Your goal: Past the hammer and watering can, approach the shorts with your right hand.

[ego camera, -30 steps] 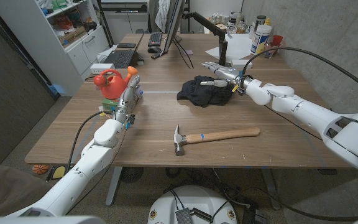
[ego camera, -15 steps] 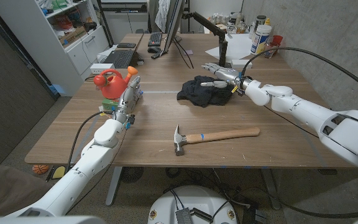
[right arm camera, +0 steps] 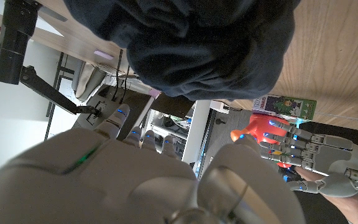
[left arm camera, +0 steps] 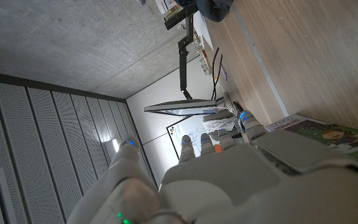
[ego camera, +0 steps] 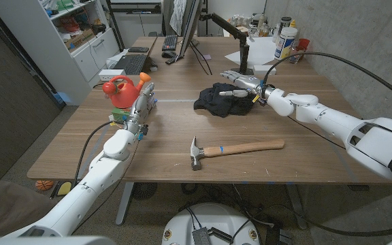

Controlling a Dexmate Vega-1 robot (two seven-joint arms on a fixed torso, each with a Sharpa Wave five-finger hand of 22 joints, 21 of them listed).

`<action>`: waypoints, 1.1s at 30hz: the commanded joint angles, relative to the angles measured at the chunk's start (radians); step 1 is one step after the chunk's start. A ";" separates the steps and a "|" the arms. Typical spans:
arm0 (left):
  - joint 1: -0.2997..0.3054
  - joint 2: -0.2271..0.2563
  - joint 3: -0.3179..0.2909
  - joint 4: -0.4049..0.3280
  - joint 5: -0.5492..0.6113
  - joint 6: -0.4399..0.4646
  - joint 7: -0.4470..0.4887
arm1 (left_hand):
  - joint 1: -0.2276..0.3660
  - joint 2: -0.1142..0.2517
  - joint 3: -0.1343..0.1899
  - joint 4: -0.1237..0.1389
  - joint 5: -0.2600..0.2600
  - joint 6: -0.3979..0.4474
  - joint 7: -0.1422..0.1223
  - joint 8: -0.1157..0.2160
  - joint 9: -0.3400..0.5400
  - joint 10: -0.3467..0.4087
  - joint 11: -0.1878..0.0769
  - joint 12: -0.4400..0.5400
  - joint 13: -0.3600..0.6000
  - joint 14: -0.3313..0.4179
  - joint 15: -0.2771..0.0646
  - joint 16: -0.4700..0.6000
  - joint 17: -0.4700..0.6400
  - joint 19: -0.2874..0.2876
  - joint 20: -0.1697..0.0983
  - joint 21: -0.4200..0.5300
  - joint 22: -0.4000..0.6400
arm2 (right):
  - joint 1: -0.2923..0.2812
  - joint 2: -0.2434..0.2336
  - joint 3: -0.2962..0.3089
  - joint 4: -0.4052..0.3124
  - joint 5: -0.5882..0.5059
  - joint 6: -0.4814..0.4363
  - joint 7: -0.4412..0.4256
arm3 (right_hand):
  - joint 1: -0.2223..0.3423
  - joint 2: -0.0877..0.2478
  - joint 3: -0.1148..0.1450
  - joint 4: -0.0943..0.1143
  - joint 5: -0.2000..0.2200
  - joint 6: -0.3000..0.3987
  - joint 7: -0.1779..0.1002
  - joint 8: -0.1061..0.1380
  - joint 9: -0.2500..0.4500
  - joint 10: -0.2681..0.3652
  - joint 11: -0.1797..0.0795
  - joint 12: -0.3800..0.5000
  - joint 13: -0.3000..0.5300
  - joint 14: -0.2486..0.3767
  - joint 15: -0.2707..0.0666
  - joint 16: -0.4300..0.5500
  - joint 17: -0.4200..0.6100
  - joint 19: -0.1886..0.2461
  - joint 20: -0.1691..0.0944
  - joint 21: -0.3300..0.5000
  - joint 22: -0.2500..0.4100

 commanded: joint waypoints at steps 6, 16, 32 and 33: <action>-0.014 -0.011 0.008 0.019 0.000 0.000 -0.010 | 0.000 -0.005 -0.003 -0.002 0.006 0.004 0.003 0.007 0.003 0.000 0.000 0.006 0.002 -0.022 0.002 0.002 0.003 0.001 0.005 0.006 0.001 | 0.029 0.043 -0.042 0.091 0.013 0.035 -0.037 | 0.002 0.013 0.005 -0.005 0.005 -0.018 0.002 -0.003 0.002 -0.008 0.002 0.004 0.003 -0.021 -0.013 0.003 0.003 0.001 -0.002 0.004 0.002; -0.015 -0.011 0.008 0.020 0.002 0.002 -0.009 | 0.000 -0.004 -0.003 -0.002 0.006 0.003 0.003 0.006 0.003 0.010 -0.002 0.010 0.002 -0.022 0.003 0.003 0.003 0.001 0.005 0.006 0.001 | 0.046 0.073 -0.070 0.147 0.026 0.057 -0.049 | 0.005 0.017 0.006 -0.007 0.005 -0.021 0.003 -0.004 0.002 -0.011 0.005 0.004 0.003 -0.021 -0.011 0.003 0.003 0.007 -0.001 0.006 0.002; -0.007 -0.015 0.009 0.007 0.003 0.004 0.000 | 0.000 -0.004 -0.003 -0.002 0.006 0.009 0.004 0.008 0.003 0.026 -0.001 0.016 0.003 -0.023 0.001 0.003 0.003 0.001 0.005 0.006 0.001 | 0.057 0.091 -0.101 0.184 0.038 0.058 -0.051 | 0.011 0.020 0.008 -0.010 0.003 -0.024 0.005 -0.005 0.002 -0.017 0.012 0.003 0.003 -0.027 -0.003 0.001 0.003 0.000 0.007 0.002 0.002; -0.007 -0.015 0.009 0.006 0.003 0.004 0.001 | 0.000 -0.004 -0.003 -0.002 0.006 0.008 0.004 0.008 0.003 0.026 0.000 0.016 0.003 -0.022 0.001 0.003 0.003 0.001 0.005 0.006 0.001 | 0.058 0.092 -0.102 0.186 0.039 0.060 -0.052 | 0.012 0.020 0.008 -0.011 0.003 -0.024 0.005 -0.005 0.002 -0.017 0.011 0.003 0.003 -0.027 -0.002 0.001 0.003 0.000 0.006 0.002 0.002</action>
